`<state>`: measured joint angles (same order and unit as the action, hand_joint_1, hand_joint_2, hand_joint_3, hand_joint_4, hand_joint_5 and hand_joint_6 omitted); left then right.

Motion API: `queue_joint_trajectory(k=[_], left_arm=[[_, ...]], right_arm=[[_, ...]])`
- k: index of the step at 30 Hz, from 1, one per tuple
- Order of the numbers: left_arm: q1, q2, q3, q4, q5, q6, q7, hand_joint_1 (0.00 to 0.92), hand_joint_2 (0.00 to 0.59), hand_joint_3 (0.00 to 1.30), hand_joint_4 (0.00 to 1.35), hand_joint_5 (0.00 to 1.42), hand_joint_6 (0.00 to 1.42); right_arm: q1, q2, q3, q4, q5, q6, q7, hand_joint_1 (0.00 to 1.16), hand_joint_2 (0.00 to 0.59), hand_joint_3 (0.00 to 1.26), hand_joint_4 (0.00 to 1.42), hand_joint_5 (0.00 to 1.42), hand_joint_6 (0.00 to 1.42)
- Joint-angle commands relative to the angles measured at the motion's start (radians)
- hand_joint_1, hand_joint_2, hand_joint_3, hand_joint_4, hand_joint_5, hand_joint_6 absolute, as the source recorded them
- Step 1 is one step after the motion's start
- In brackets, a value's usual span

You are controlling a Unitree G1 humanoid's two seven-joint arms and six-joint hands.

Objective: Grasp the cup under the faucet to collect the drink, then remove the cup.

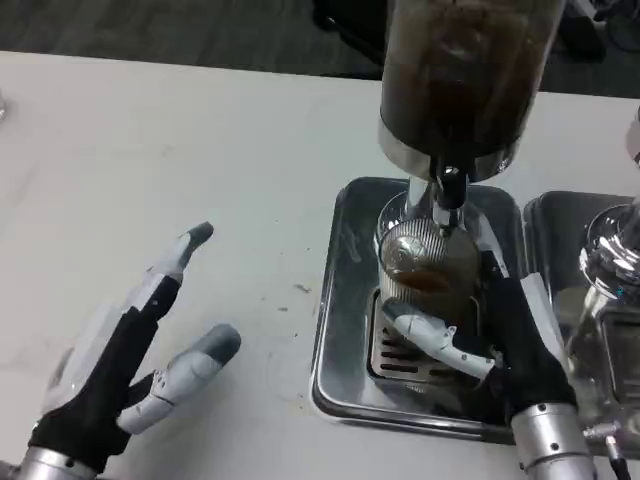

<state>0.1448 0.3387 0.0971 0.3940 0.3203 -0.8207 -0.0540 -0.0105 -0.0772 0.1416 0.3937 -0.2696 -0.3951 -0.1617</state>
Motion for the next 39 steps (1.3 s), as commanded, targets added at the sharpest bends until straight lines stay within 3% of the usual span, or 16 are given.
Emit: queue_joint_trajectory(k=[1,8,22,28,39], left_arm=[[-0.001,0.016,-0.010,0.017,-0.013,0.001,0.016,0.000,0.133,0.03,0.00,0.02,0.00],[0.002,0.021,-0.015,0.027,-0.020,-0.001,0.015,0.000,0.134,0.03,0.00,0.02,0.00],[0.022,0.029,-0.007,0.016,-0.044,0.001,0.018,0.000,0.134,0.04,0.00,0.02,0.00],[0.030,0.028,-0.006,0.012,-0.049,0.007,0.014,0.000,0.134,0.04,0.00,0.03,0.00],[0.026,0.032,-0.012,0.016,-0.051,0.007,0.007,0.000,0.134,0.04,0.00,0.03,0.00]], right_arm=[[0.007,0.008,0.013,0.038,0.013,0.019,0.033,0.79,0.187,0.00,0.00,0.02,0.13],[0.010,0.014,0.017,0.054,0.020,0.009,0.029,0.85,0.191,0.01,0.12,0.15,0.22],[-0.017,0.034,0.017,0.105,0.016,0.003,0.013,0.93,0.194,0.26,0.36,0.33,0.36],[-0.020,0.049,0.013,0.115,0.003,-0.010,-0.036,1.00,0.205,0.41,0.49,0.46,0.45],[-0.010,0.071,0.000,0.078,-0.034,-0.035,-0.145,1.07,0.155,0.61,0.64,0.67,0.70]])
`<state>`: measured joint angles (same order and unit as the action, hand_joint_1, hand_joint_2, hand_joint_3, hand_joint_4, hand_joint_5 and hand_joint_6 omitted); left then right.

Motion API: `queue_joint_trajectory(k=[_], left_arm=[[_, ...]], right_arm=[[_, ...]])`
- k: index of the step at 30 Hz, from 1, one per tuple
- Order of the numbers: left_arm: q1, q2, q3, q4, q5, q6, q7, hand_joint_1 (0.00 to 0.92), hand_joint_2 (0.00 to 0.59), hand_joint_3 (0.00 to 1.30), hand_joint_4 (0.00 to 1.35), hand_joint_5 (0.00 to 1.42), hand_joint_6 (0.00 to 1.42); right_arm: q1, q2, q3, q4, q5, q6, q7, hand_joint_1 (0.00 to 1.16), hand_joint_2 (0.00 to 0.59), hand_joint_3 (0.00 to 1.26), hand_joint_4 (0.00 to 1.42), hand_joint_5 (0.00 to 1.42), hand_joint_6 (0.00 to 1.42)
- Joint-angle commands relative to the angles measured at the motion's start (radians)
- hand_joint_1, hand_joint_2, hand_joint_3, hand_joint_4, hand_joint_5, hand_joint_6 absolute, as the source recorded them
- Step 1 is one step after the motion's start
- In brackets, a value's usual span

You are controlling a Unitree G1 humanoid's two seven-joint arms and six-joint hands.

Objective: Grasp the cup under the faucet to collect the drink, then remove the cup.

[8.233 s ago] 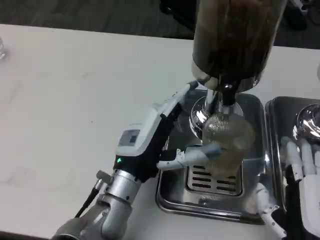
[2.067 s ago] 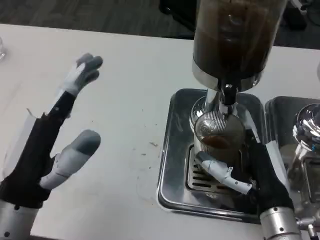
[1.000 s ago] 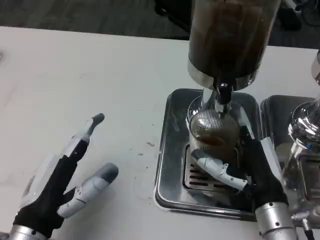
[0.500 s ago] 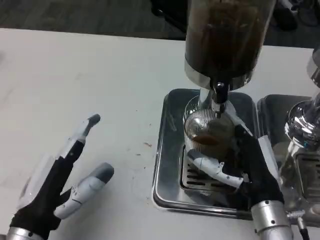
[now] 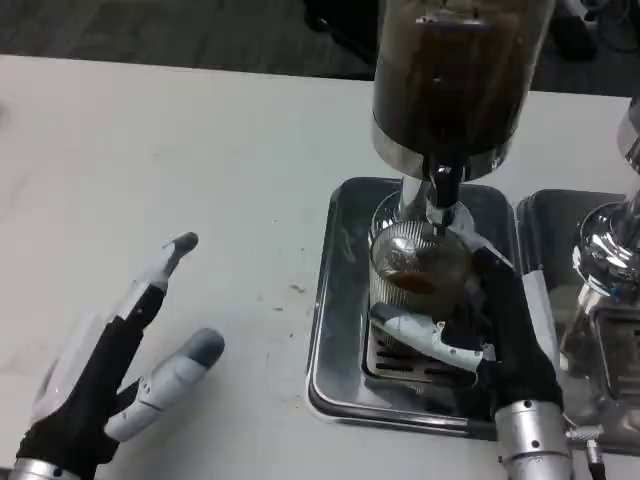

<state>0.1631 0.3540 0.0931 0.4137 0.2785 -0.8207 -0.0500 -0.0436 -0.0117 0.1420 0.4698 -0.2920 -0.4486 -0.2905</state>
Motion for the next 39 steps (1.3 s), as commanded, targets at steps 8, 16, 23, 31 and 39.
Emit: queue_joint_trajectory(k=[8,16,23,31,39], left_arm=[[0.000,0.018,-0.012,0.007,-0.017,0.004,-0.002,0.000,0.135,0.04,0.00,0.03,0.00],[-0.005,0.019,-0.019,0.016,-0.017,0.002,-0.002,0.000,0.135,0.04,0.00,0.04,0.00],[-0.012,0.016,-0.032,0.021,-0.018,0.002,-0.001,0.000,0.135,0.04,0.00,0.05,0.00],[-0.026,0.019,-0.042,0.032,-0.019,-0.002,-0.001,0.000,0.135,0.04,0.00,0.05,0.00],[-0.031,0.017,-0.049,0.043,-0.018,-0.006,-0.003,0.000,0.135,0.04,0.00,0.05,0.00]], right_arm=[[0.034,0.011,-0.008,-0.012,-0.014,0.008,-0.056,1.09,0.131,0.67,0.73,0.77,0.89],[0.044,0.013,-0.014,-0.035,-0.022,0.000,-0.083,1.10,0.116,0.73,0.77,0.83,1.02],[0.049,0.010,-0.022,-0.043,-0.032,-0.004,-0.096,1.10,0.110,0.76,0.78,0.85,1.06],[0.062,0.007,-0.024,-0.072,-0.048,-0.009,-0.116,1.10,0.110,0.78,0.81,0.86,1.10],[0.098,-0.009,-0.014,-0.156,-0.106,0.017,-0.125,1.10,0.116,0.81,0.82,0.88,1.13]])
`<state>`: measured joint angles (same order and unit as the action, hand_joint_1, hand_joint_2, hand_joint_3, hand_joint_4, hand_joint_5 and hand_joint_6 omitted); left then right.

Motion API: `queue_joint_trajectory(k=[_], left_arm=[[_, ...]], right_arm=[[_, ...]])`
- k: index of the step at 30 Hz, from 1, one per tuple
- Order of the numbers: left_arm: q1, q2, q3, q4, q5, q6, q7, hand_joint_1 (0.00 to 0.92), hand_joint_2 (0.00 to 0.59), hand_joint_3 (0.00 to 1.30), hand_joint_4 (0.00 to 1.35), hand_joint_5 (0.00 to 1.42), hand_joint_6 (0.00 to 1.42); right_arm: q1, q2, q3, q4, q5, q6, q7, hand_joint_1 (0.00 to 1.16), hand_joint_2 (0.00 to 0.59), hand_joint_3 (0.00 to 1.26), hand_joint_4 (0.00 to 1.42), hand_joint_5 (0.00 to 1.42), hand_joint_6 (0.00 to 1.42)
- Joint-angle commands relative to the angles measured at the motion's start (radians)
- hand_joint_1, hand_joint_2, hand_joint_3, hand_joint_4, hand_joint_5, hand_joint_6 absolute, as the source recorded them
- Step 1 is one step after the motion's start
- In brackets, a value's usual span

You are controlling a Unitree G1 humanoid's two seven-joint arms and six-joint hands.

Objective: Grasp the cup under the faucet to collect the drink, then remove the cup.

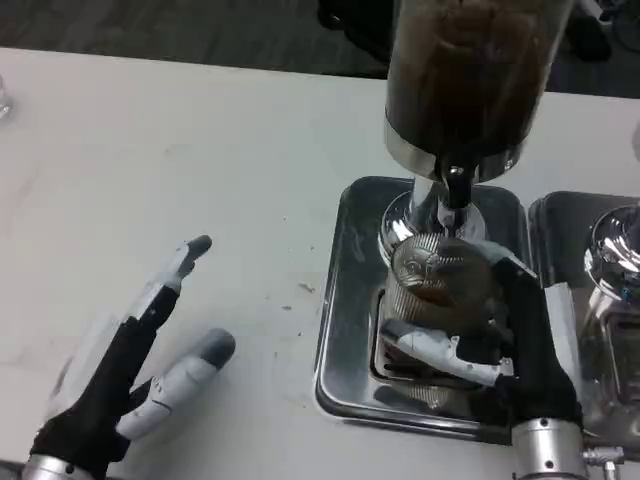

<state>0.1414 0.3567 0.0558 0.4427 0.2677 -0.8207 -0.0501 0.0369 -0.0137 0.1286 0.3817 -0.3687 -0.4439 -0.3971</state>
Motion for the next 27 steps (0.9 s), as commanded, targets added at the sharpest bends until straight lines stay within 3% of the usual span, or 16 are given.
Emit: queue_joint_trajectory(k=[1,27], left_arm=[[-0.009,0.014,-0.013,0.014,-0.007,-0.006,-0.002,0.000,0.135,0.04,0.00,0.05,0.00],[-0.008,0.027,-0.041,0.010,0.004,0.003,-0.001,0.000,0.135,0.04,0.00,0.05,0.00]], right_arm=[[0.022,-0.010,0.000,-0.081,-0.038,0.019,-0.017,1.10,0.117,0.81,0.82,0.88,1.13],[0.173,-0.020,0.004,-0.300,-0.045,0.073,0.037,1.05,0.141,0.83,0.86,0.91,1.20]])
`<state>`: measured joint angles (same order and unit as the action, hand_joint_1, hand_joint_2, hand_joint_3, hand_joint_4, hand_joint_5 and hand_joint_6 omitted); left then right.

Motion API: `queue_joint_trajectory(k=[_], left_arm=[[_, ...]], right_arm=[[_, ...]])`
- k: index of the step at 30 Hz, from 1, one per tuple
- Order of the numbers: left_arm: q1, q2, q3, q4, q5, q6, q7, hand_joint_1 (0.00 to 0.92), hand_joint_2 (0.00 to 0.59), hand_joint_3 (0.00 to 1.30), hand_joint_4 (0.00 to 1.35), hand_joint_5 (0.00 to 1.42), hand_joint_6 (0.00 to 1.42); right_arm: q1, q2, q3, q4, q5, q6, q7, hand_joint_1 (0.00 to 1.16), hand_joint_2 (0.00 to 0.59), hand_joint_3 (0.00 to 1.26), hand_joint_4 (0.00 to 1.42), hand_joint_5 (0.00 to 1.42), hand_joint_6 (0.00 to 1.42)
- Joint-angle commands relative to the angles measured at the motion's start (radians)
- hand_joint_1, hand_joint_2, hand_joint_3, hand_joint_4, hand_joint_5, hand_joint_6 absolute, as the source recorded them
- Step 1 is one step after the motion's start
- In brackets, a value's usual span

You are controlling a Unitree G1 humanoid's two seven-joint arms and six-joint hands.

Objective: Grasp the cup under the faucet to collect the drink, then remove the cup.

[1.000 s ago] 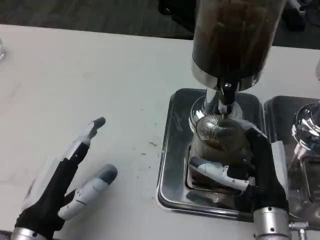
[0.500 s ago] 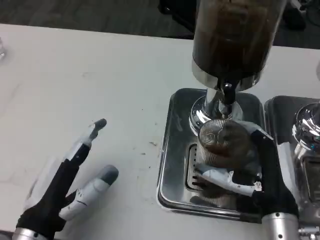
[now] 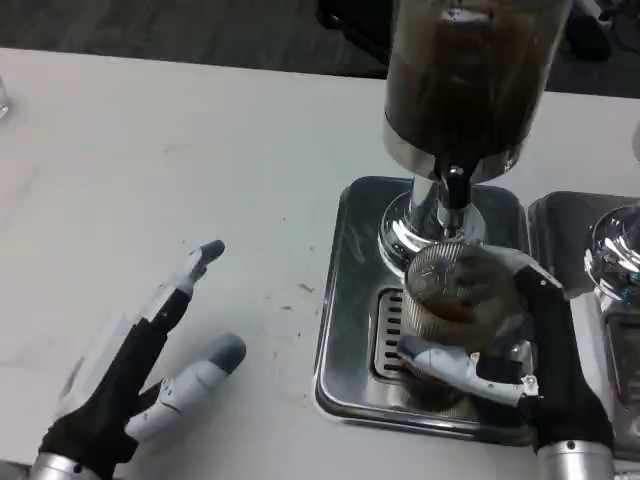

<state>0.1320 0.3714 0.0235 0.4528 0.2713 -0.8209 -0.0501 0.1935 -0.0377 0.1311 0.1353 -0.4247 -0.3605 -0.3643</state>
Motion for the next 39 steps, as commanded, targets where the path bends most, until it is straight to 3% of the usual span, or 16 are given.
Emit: queue_joint_trajectory(k=[1,11,14,18,25,35,39], left_arm=[[0.002,0.013,-0.010,-0.001,0.001,0.004,-0.001,0.000,0.135,0.04,0.00,0.05,0.00],[0.024,0.049,-0.003,-0.090,0.108,0.034,0.036,0.000,0.135,0.04,0.00,0.05,0.00],[0.033,0.058,-0.005,-0.098,0.081,0.038,0.015,0.000,0.134,0.03,0.00,0.04,0.00],[0.052,0.101,0.002,-0.150,0.138,0.055,0.025,0.000,0.131,0.02,0.00,0.04,0.00],[0.142,0.175,0.027,-0.371,0.332,0.127,0.055,0.000,0.123,0.00,0.00,0.00,0.00],[0.265,0.186,0.030,-0.531,0.435,0.205,0.076,0.000,0.121,0.00,0.00,0.00,0.00],[0.339,0.176,0.029,-0.602,0.488,0.240,0.088,0.000,0.150,0.00,0.00,0.00,0.00]], right_arm=[[0.024,0.004,0.001,-0.064,0.013,-0.010,0.008,1.05,0.141,0.83,0.86,0.91,1.20],[0.096,-0.010,-0.012,-0.174,0.031,-0.002,0.054,1.05,0.141,0.83,0.86,0.92,1.21],[0.128,-0.030,-0.016,-0.220,0.037,0.001,0.085,1.05,0.141,0.83,0.87,0.92,1.21],[0.170,-0.049,-0.026,-0.277,0.050,0.002,0.125,1.05,0.141,0.83,0.87,0.92,1.23],[0.221,-0.054,-0.033,-0.388,0.073,0.007,0.177,1.05,0.141,0.84,0.87,0.92,1.23],[0.324,-0.060,-0.041,-0.505,0.094,0.005,0.233,1.03,0.148,0.84,0.87,0.93,1.23],[0.368,-0.076,-0.074,-0.540,0.127,0.010,0.261,1.03,0.148,0.84,0.87,0.93,1.23]])
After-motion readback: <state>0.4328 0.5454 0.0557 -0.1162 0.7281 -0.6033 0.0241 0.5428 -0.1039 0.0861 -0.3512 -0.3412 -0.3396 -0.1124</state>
